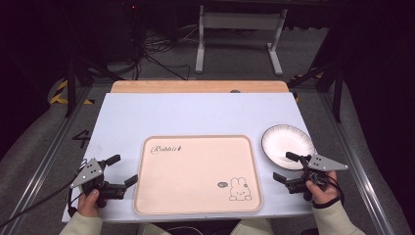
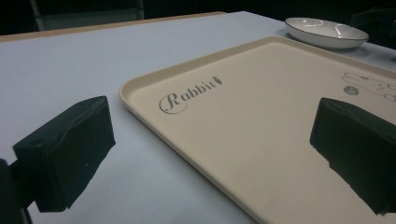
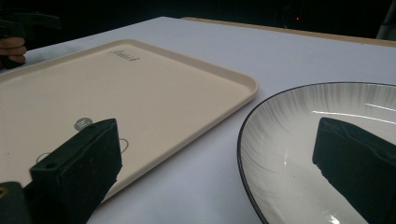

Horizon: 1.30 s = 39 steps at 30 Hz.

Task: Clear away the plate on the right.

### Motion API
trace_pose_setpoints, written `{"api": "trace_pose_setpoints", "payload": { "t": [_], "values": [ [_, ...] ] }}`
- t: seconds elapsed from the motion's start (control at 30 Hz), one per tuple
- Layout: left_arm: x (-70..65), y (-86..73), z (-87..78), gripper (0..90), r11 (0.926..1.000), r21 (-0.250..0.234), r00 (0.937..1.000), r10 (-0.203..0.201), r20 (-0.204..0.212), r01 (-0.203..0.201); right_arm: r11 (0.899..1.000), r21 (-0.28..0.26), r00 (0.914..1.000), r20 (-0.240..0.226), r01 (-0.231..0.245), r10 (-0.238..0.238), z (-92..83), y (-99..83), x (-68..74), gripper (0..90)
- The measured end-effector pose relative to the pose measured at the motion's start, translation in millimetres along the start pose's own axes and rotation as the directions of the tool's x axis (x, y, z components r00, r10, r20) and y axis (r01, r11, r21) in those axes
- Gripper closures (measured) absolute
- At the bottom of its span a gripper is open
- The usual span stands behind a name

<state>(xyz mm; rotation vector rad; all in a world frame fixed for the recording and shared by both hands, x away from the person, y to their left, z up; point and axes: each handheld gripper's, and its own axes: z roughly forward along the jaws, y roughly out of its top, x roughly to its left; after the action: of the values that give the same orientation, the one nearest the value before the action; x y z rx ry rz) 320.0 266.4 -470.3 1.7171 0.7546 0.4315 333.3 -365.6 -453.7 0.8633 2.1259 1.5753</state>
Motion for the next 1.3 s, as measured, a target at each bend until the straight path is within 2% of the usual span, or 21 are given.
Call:
{"api": "trace_pose_setpoints", "payload": {
  "t": [0.13,0.73,0.97,1.3],
  "values": [
    [-0.4,-0.1,0.3,0.4,1.0,0.001,1.0,-0.008,0.001,0.008,1.0,0.002,1.0,-0.003,-0.001,0.001,0.0,0.0,0.0,1.3],
    [-0.6,0.0,0.2,0.4,1.0,0.001,1.0,0.002,-0.001,-0.002,1.0,0.01,0.9999,-0.015,-0.006,0.006,0.9,0.6,-1.2,1.3],
    [0.1,0.4,0.2,0.3,1.0,0.008,1.0,0.003,0.001,-0.003,0.999,0.003,0.9993,-0.003,-0.038,0.038,0.2,2.6,-1.3,1.3],
    [0.0,0.4,0.5,0.3,1.0,0.007,1.0,-0.001,-0.001,0.001,0.999,-0.027,0.9991,0.019,-0.037,0.038,-2.7,10.4,0.2,1.4]
  ]
}}
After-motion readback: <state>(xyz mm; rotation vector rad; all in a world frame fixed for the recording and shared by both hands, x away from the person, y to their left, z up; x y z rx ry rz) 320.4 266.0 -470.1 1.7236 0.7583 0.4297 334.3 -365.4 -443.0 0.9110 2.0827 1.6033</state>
